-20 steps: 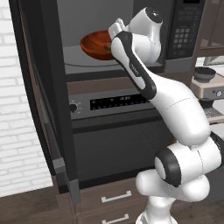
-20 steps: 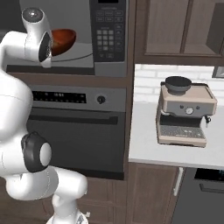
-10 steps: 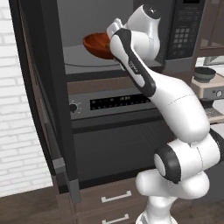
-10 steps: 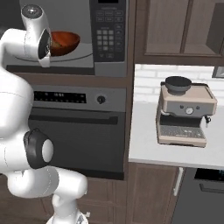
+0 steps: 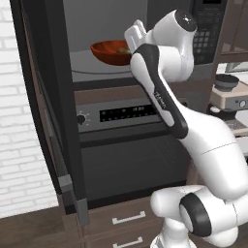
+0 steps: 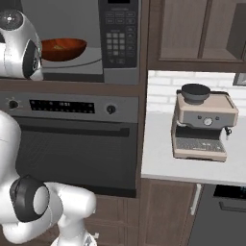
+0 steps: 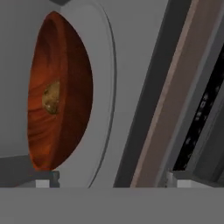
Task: Pick the mushroom from the sink and place it in the bowl. Then pick the bowl and place it in the microwave. Then close the microwave door and press the start button.
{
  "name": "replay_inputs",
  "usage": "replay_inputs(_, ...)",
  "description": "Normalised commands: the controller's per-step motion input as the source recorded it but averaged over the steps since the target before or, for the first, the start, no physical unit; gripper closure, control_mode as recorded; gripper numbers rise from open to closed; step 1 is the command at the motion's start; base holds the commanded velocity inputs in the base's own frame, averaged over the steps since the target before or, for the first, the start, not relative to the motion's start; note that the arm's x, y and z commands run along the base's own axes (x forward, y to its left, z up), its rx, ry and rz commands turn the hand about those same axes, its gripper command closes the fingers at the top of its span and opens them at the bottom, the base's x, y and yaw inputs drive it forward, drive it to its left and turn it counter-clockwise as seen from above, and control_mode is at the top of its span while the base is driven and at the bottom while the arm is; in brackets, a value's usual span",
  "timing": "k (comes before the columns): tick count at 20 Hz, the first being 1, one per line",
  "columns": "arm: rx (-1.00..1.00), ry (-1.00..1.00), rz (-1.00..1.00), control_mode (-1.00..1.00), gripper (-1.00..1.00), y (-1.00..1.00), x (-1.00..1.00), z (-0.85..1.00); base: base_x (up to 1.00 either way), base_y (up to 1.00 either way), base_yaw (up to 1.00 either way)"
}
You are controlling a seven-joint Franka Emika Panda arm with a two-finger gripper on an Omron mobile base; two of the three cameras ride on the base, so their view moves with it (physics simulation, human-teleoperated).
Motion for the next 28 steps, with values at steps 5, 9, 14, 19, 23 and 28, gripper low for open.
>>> replay_inputs(5, -0.14, -0.18, -0.01, -1.00, -1.00, -0.29, -0.71, -0.02, 0.00, 0.00, 0.00)
replay_inputs(9, -0.23, -0.01, 0.00, -1.00, -1.00, -0.25, -0.16, -0.18, 0.00, 0.00, 0.00)
replay_inputs(14, -0.36, -0.04, -0.07, -1.00, -1.00, -0.22, -0.55, 0.00, 0.00, 0.00, 0.00)
replay_inputs(19, -0.38, -0.06, -0.15, -1.00, -1.00, -0.03, -0.39, -0.09, 0.00, 0.00, 0.00)
replay_inputs(23, -0.41, -0.13, -0.13, -1.00, -1.00, -0.08, -0.16, -0.36, 0.00, 0.00, 0.00)
replay_inputs(28, -0.44, -0.22, -0.10, -1.00, -1.00, -0.18, -0.11, -0.42, 0.00, 0.00, 0.00)
